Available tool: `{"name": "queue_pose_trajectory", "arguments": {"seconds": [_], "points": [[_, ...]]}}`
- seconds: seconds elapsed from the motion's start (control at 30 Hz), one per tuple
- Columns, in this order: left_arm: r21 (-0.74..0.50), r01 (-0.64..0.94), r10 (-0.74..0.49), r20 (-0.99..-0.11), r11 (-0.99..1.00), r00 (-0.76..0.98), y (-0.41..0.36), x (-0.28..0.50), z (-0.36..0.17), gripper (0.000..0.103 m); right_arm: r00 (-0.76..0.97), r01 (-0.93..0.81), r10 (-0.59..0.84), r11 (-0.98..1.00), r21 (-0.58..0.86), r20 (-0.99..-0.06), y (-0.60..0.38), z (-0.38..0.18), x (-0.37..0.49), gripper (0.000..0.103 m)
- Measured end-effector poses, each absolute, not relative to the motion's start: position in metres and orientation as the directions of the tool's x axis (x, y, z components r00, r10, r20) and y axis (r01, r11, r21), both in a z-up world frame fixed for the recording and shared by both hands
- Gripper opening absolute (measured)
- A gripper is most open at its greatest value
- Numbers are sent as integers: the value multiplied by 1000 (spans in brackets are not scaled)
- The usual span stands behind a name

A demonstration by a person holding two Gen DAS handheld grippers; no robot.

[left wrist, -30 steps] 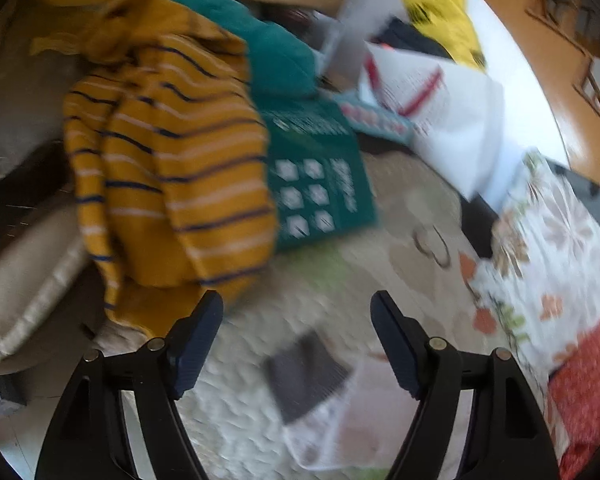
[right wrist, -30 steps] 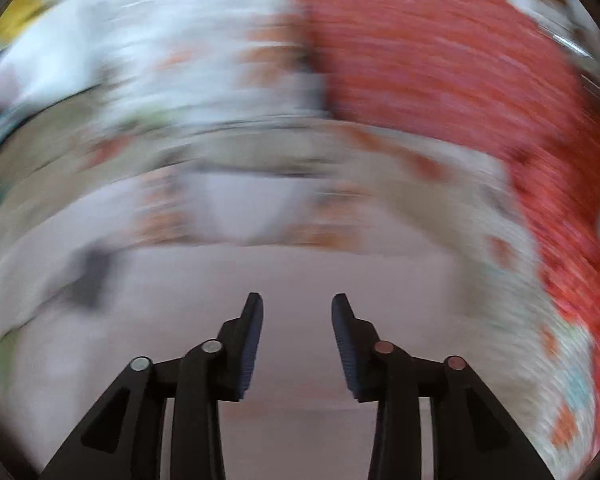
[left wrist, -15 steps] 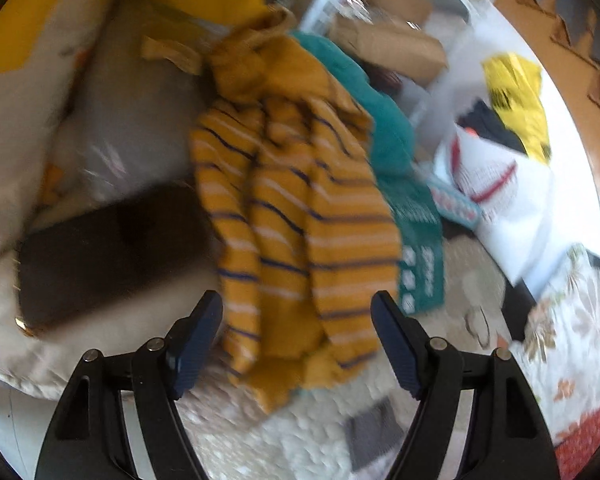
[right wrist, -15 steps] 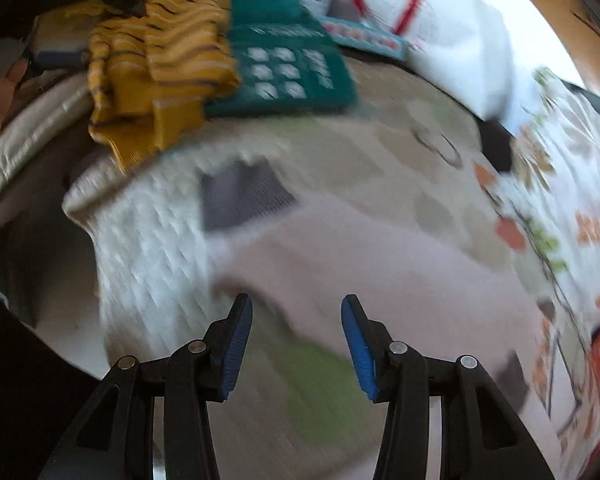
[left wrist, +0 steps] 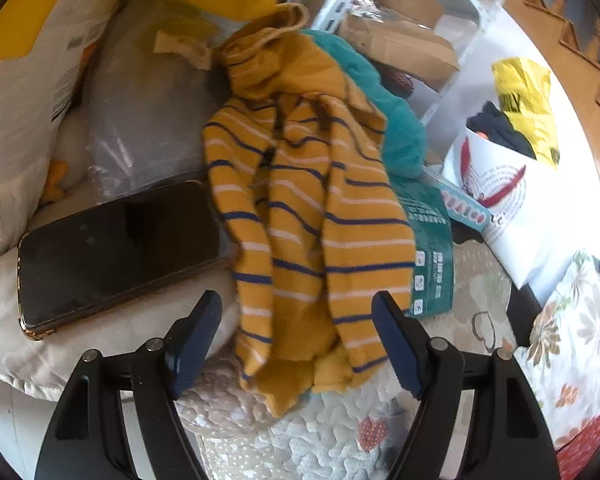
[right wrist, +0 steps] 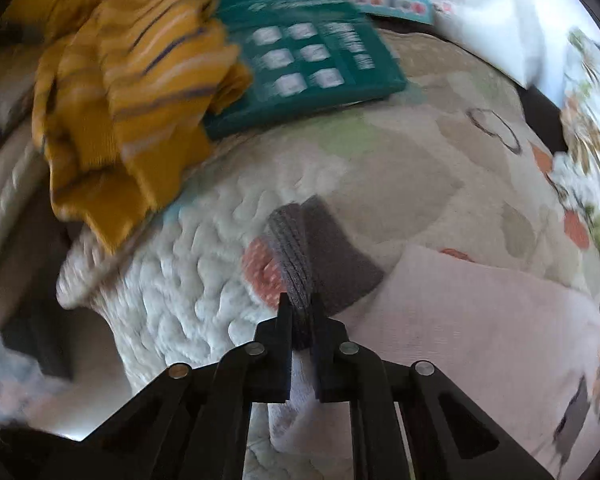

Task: Fold small clothes

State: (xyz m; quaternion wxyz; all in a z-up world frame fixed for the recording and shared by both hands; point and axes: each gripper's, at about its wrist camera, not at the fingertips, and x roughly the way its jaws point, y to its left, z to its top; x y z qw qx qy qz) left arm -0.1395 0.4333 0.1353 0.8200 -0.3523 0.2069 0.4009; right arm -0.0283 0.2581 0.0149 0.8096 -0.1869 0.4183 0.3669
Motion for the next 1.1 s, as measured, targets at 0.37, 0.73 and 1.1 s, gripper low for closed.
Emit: {"name": "queue_pose_trajectory", "arguments": {"seconds": [0.37,0.73,1.1], "points": [[-376,-709,392,-635,597,666,373,-97,135,77,611,-431,473,872,234,-635,21,137,0,8],[-325,-439,87,-714,837,695,238,-36,109,80,672,62,115,976,210,-732,-213,87,6,8],[-245,-213,-55,-767,946,639,134,-3,83,79,601,249,95,921,299,-793,-311,26,-12,14]]}}
